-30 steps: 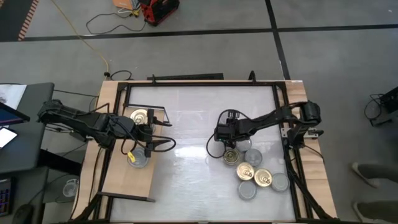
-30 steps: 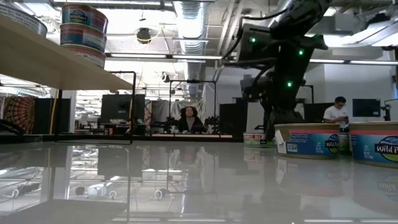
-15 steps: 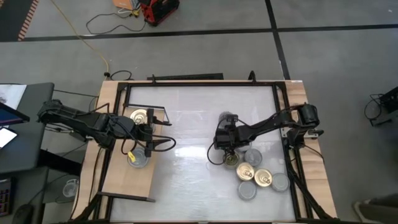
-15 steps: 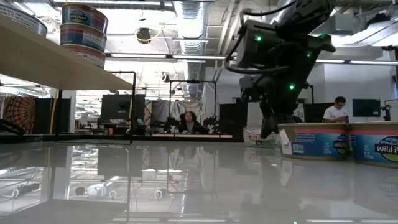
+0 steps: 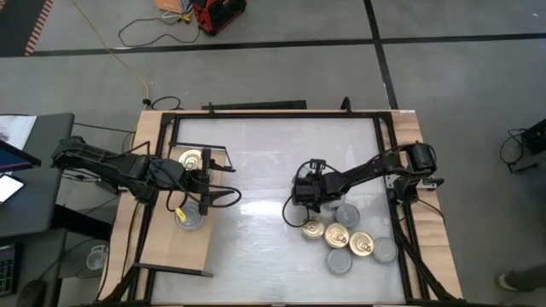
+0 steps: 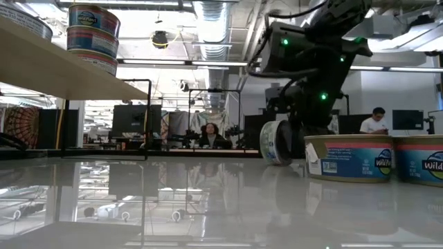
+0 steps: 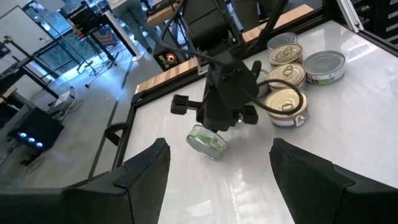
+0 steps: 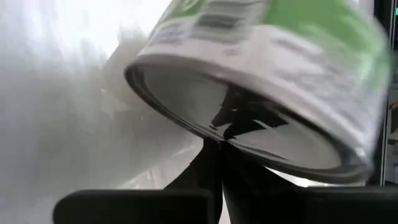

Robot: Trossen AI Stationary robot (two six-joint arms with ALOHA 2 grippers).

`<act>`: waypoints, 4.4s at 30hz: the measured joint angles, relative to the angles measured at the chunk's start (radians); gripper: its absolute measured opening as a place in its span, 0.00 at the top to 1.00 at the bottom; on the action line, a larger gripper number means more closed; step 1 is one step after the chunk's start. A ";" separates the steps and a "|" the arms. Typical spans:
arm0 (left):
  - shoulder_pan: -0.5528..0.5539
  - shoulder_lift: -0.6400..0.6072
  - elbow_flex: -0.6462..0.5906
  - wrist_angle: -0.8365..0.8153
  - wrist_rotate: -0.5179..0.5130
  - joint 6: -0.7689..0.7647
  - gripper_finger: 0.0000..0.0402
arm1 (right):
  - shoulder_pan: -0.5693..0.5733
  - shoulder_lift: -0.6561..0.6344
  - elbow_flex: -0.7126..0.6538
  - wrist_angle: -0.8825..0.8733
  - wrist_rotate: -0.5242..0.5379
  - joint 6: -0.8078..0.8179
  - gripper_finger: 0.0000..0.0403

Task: Stack canned seafood by type on shelf
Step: Stack the green tuna can on top of the green tuna can on the shelf

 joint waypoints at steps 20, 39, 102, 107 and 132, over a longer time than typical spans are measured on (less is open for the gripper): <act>0.000 -0.010 0.000 -0.043 0.017 -0.054 0.34 | 0.034 -0.003 0.483 -0.448 -0.168 -0.080 0.67; 0.000 -0.018 0.080 -0.193 0.011 -0.050 0.34 | -0.157 0.052 0.519 -0.519 -0.506 -0.618 0.12; -0.033 -0.017 0.081 -0.243 -0.135 0.498 0.35 | -0.364 0.026 0.567 -0.408 -0.943 -0.560 0.58; -0.072 -0.004 0.081 -0.197 -0.088 0.705 0.35 | -0.441 -0.012 0.581 -0.319 -1.241 -0.480 0.59; -0.175 0.274 0.081 0.217 -0.402 1.479 0.35 | -0.471 -0.023 0.582 0.279 -1.748 0.090 0.58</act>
